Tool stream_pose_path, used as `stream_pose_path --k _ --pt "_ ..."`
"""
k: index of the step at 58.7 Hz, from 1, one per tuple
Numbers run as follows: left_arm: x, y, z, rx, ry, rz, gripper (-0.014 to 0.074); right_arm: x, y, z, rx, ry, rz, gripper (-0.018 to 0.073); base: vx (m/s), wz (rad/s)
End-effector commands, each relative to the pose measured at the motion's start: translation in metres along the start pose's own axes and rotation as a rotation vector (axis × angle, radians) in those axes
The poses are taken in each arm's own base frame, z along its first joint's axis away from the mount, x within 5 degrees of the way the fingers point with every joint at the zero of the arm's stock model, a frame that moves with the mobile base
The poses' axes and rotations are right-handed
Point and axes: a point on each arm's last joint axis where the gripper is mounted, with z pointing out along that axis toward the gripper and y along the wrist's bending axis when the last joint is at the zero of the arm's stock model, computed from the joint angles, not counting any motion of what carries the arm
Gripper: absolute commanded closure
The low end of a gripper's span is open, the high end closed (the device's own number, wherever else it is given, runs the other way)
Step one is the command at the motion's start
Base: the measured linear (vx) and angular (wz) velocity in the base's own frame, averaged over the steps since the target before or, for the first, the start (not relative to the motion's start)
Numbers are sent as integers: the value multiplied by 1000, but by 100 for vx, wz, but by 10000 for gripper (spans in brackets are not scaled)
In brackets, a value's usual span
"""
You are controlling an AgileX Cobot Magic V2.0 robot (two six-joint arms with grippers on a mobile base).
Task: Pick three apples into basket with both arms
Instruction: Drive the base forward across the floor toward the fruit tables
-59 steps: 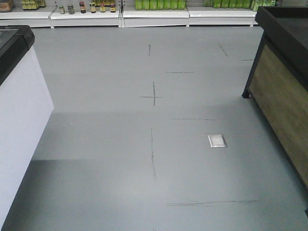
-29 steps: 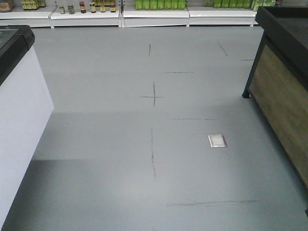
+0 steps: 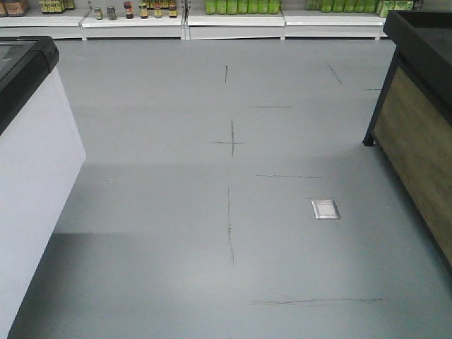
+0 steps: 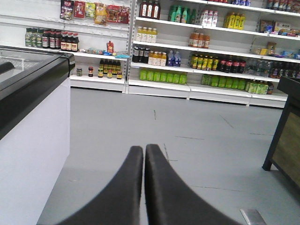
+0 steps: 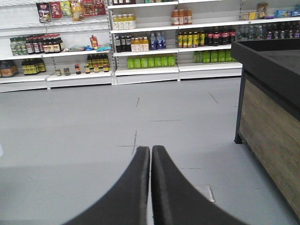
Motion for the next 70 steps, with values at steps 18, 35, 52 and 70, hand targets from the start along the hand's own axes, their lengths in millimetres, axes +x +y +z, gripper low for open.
stream_pose_path --k 18,35,52,70 --pt "-16 -2 -3 12 -112 -8 602 -2 1 2 -10 -42 -11 564 7 11" --pt "-16 -2 -3 12 -112 -8 602 -2 1 2 -10 -42 -11 564 10 6" --pt "-16 -2 -3 12 -112 -8 602 -2 1 2 -10 -42 -11 564 11 14" --pt "-16 -2 -3 12 -112 -8 602 -2 1 2 -10 -42 -11 564 14 8"
